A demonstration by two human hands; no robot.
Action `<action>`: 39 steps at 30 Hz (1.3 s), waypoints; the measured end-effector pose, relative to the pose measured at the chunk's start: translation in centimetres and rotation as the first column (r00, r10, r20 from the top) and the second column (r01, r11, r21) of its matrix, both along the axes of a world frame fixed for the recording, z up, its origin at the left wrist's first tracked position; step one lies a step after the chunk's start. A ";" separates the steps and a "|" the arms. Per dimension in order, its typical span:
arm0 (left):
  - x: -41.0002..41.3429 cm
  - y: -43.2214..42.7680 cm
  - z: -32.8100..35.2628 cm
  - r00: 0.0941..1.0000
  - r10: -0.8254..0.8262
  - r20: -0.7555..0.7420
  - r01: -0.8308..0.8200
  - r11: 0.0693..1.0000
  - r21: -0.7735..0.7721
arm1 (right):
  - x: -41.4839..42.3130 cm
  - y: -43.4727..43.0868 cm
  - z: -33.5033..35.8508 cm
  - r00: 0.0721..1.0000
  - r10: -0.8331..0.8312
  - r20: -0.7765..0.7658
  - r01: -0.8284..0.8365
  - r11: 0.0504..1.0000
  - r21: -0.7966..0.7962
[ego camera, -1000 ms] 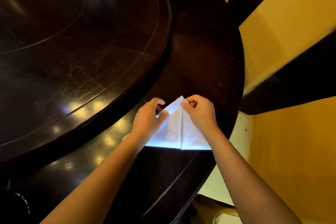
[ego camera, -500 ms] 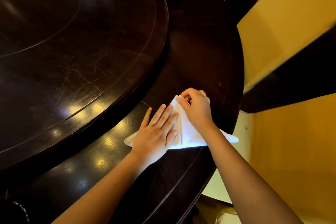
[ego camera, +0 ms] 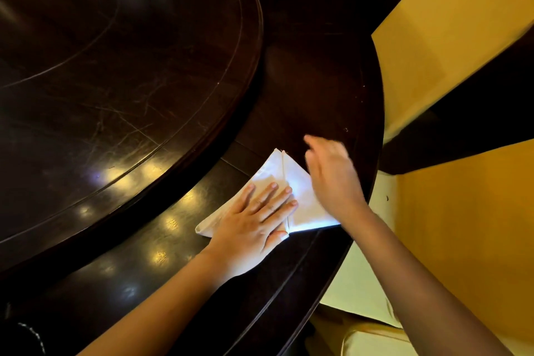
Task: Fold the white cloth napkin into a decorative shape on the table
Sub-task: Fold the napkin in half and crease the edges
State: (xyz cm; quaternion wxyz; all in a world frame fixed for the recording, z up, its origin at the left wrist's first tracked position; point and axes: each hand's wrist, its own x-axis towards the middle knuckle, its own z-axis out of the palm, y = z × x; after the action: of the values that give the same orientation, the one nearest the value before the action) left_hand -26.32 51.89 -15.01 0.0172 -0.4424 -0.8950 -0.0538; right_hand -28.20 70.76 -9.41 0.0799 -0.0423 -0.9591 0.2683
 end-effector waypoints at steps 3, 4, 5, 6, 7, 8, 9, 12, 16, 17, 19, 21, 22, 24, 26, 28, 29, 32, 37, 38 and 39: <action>0.2 0.0 0.0 1.000 0.018 0.010 -0.018 1.000 -0.016 | 5.0 -1.2 -2.0 0.936 0.282 0.210 -0.321 0.930 0.178; 0.2 0.1 0.0 1.000 0.022 0.019 -0.022 1.000 -0.022 | 6.2 -0.7 -3.0 0.926 0.284 0.248 -0.343 0.907 0.245; 0.3 0.0 0.0 0.999 0.025 0.028 -0.025 0.999 -0.024 | 7.0 0.1 -3.7 0.931 0.250 0.266 -0.327 0.896 0.301; 0.2 0.0 0.1 0.999 0.027 0.031 -0.026 0.999 -0.026 | 7.6 1.0 -3.9 0.945 0.190 0.264 -0.277 0.897 0.346; 0.1 0.0 0.2 0.999 0.027 0.023 -0.027 0.999 -0.029 | 8.0 1.9 -3.9 0.954 0.124 0.274 -0.222 0.904 0.366; 0.1 0.0 0.1 1.000 0.024 0.016 -0.024 0.999 -0.034 | 8.6 3.0 -4.0 0.961 0.062 0.271 -0.164 0.912 0.375; 0.1 0.0 0.1 1.000 0.022 0.012 -0.022 0.999 -0.038 | 9.0 3.9 -3.9 0.962 0.012 0.273 -0.118 0.920 0.375; 0.2 0.1 0.1 0.999 0.035 0.012 -0.034 0.998 -0.054 | 10.3 4.9 -3.1 0.963 -0.097 0.250 0.000 0.932 0.364; 0.7 0.9 0.4 0.997 0.076 0.027 -0.074 0.996 -0.053 | 10.3 4.0 -1.4 0.945 -0.254 0.207 0.236 0.966 0.107; 1.0 1.2 0.6 0.995 0.094 0.031 -0.092 0.994 -0.059 | 10.2 3.8 -1.1 0.926 -0.289 0.243 0.297 0.955 0.002; 1.6 1.9 1.2 0.986 0.151 0.075 -0.146 0.987 -0.070 | 9.7 4.0 -1.0 0.878 -0.325 0.351 0.397 0.904 -0.157; 1.9 2.5 1.8 0.972 0.202 0.125 -0.196 0.979 -0.053 | 9.1 4.4 -0.8 0.848 -0.346 0.401 0.494 0.790 -0.363; 2.0 2.6 2.0 0.965 0.212 0.153 -0.208 0.977 -0.042 | 8.8 4.4 -0.5 0.842 -0.362 0.400 0.530 0.688 -0.496; 1.9 2.6 2.2 0.964 0.216 0.157 -0.216 0.976 -0.015 | 8.2 4.0 0.4 0.850 -0.392 0.352 0.514 0.468 -0.719; 1.6 2.2 2.2 0.965 0.207 0.160 -0.211 0.978 0.008 | 7.7 2.8 0.9 0.856 -0.398 0.330 0.464 0.313 -0.828; 1.4 1.7 2.1 0.963 0.200 0.183 -0.208 0.978 0.030 | 7.6 1.1 0.6 0.847 -0.363 0.388 0.489 0.250 -0.836; 1.4 1.6 2.3 0.959 0.190 0.210 -0.202 0.979 0.039 | 7.7 0.2 0.2 0.833 -0.353 0.427 0.525 0.254 -0.813; 1.3 1.3 3.1 0.947 0.131 0.292 -0.160 0.984 0.076 | 7.9 -1.8 -0.5 0.787 -0.455 0.416 0.595 0.382 -0.708; 0.7 -3.0 4.3 0.773 0.499 0.392 -0.587 0.797 0.142 | 7.3 -4.3 1.6 0.855 -0.510 0.091 0.446 0.635 -0.631; 0.9 -4.3 4.2 0.710 0.570 0.414 -0.665 0.736 0.127 | 7.2 -5.0 1.9 0.871 -0.491 0.031 0.406 0.682 -0.608; 1.2 -5.3 4.2 0.650 0.607 0.457 -0.719 0.686 0.110 | 7.2 -5.6 2.0 0.885 -0.466 -0.017 0.375 0.733 -0.567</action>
State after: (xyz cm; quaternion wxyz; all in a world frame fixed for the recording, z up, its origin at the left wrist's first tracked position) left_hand -25.10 46.60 -10.82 -0.0774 -0.0532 -0.9620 -0.2562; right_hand -21.01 65.15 -7.41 0.1988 -0.2582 -0.7968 0.5089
